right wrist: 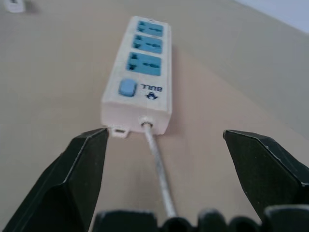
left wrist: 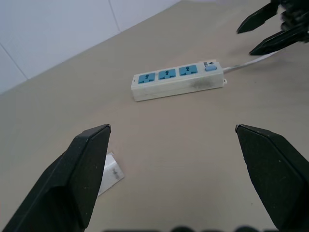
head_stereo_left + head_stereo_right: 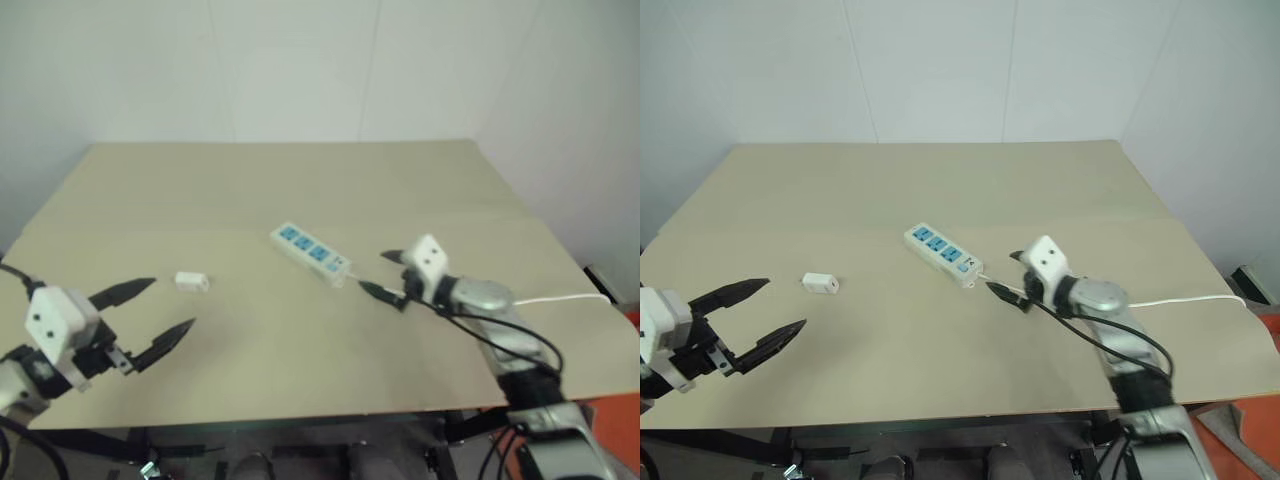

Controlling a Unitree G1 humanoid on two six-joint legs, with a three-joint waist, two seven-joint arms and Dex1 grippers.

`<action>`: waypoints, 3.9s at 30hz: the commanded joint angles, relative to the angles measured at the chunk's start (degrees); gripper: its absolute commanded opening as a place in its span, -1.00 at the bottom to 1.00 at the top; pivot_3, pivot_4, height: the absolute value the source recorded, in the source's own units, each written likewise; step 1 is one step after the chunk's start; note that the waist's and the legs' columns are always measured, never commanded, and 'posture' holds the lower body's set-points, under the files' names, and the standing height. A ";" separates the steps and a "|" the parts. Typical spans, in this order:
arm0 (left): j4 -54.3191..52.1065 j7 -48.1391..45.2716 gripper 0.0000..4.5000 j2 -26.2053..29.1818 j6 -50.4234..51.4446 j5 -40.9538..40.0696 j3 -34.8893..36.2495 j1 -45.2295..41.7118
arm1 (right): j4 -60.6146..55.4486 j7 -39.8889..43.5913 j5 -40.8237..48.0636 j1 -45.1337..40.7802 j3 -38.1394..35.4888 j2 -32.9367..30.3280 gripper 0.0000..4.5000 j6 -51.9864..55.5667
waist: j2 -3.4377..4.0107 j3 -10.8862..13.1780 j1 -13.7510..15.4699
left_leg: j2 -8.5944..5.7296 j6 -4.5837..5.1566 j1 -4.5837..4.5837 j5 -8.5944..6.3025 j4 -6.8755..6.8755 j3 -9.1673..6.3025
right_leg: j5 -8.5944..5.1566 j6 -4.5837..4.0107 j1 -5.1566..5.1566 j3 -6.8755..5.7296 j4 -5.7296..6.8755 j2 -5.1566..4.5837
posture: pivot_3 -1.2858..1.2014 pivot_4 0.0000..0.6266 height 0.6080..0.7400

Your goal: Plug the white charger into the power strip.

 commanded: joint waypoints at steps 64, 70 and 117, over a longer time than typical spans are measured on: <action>0.63 -2.17 1.00 1.46 -1.25 -0.99 -4.24 -3.66 | 7.65 9.39 6.88 8.48 -0.78 11.44 0.98 -21.05 | -0.12 -0.07 0.07 | 0.04 -0.01 0.15 -0.02 -0.04 0.44 | 0.16 0.25 0.00 0.48 -0.08 0.05 | 0.03 -0.52 1.00; 0.52 -1.88 1.00 1.45 -1.23 -0.73 -4.83 -3.96 | 8.88 8.68 5.11 9.06 0.70 12.35 0.98 -21.53 | -0.24 -0.15 -0.10 | 0.06 -0.01 0.26 -0.02 -0.05 0.45 | 0.16 0.25 0.06 0.49 -0.07 0.06 | 0.03 -0.52 1.00; 0.48 -2.55 1.00 3.47 -0.90 -1.37 -4.10 -3.97 | 22.92 20.35 5.58 2.79 3.62 14.42 0.98 -25.62 | -0.94 -0.58 -1.95 | 0.16 -0.02 0.54 -0.03 -0.20 0.50 | 0.01 -0.14 0.17 0.58 -0.05 0.15 | 0.03 -0.52 1.00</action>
